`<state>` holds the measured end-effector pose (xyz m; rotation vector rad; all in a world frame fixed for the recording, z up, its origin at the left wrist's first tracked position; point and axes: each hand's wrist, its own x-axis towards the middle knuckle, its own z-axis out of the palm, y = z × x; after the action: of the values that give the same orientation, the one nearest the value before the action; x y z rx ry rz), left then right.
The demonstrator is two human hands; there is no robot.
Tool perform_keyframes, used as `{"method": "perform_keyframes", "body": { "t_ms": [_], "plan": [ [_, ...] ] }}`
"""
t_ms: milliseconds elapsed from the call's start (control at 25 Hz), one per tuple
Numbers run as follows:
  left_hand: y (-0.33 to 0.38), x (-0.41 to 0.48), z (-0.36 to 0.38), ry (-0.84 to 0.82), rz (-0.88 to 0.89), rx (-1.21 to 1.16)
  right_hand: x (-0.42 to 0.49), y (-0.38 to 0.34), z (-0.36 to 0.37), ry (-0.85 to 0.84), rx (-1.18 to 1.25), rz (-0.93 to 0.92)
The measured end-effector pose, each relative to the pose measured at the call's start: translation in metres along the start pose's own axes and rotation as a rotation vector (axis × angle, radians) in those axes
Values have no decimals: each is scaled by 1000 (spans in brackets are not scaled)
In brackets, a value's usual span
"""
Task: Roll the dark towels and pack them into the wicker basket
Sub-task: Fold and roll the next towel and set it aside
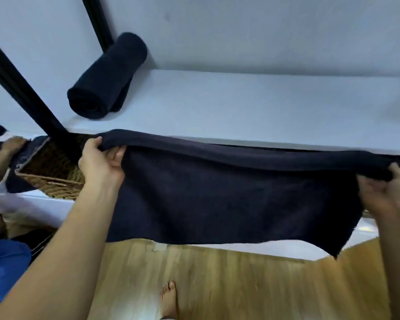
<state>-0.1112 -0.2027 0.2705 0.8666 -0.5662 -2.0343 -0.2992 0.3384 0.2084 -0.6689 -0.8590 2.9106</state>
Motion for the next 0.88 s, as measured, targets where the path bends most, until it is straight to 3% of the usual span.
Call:
{"method": "perform_keyframes", "body": {
  "t_ms": [80, 160, 280, 320, 360, 440, 480, 560, 680, 880],
  "plan": [
    [6, -15, 38, -57, 58, -6, -21, -10, 63, -86, -50, -18],
    [6, -23, 74, -126, 76, -54, 0, -33, 100, -27, -15, -117],
    [-2, -12, 110, -224, 14, 46, 19, -53, 133, -134, -230, -92],
    [-9, -7, 117, -274, 15, 232, 18, -50, 140, -185, -517, -157],
    [-21, -2, 119, -345, 86, 579, 21, -42, 140, -274, -916, -238],
    [-52, 11, 109, -523, 380, 1523, 33, -33, 130, -412, -1798, -475],
    [-63, 14, 102, -599, 540, 1928, 38, -29, 128, -463, -2126, -555],
    [-72, 17, 104, -681, 642, 2290, 53, -25, 129, -493, -2437, -538],
    [-77, 38, 130, -696, 545, 2334, 83, -23, 140, -477, -2552, -390],
    [-105, 83, 189, -686, 549, 2358, 142, -16, 182, -404, -2561, -388]
  ]
}}
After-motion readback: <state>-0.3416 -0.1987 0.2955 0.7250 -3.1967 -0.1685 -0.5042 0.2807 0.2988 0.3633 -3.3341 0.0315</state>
